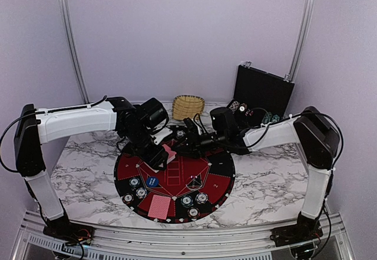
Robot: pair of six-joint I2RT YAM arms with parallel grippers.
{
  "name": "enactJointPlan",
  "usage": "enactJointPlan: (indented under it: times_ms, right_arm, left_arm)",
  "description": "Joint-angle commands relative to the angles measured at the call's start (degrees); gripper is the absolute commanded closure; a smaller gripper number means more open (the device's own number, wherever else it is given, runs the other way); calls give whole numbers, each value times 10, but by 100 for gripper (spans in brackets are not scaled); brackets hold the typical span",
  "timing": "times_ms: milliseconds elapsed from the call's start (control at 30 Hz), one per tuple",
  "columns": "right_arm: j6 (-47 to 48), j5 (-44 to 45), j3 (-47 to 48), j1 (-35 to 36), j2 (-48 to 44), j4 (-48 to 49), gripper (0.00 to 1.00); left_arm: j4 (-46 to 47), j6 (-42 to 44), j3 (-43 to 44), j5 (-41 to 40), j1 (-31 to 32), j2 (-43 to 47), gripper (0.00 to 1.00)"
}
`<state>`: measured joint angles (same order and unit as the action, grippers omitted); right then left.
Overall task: Distribute texas hold em gaming equipment
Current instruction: Pick up the poker card from the face-down deck piles.
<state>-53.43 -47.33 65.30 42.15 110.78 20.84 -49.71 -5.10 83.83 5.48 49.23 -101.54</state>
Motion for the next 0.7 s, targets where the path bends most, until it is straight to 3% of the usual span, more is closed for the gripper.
enactJointPlan:
  times_ms: [0, 667]
  right_arm:
    - [8, 5, 0, -2, -22, -5, 66]
    - [15, 5, 16, 16, -14, -17, 76]
  left_arm:
    - [1, 0, -2, -1, -3, 14, 43]
    - [1, 1, 5, 6, -8, 4, 43]
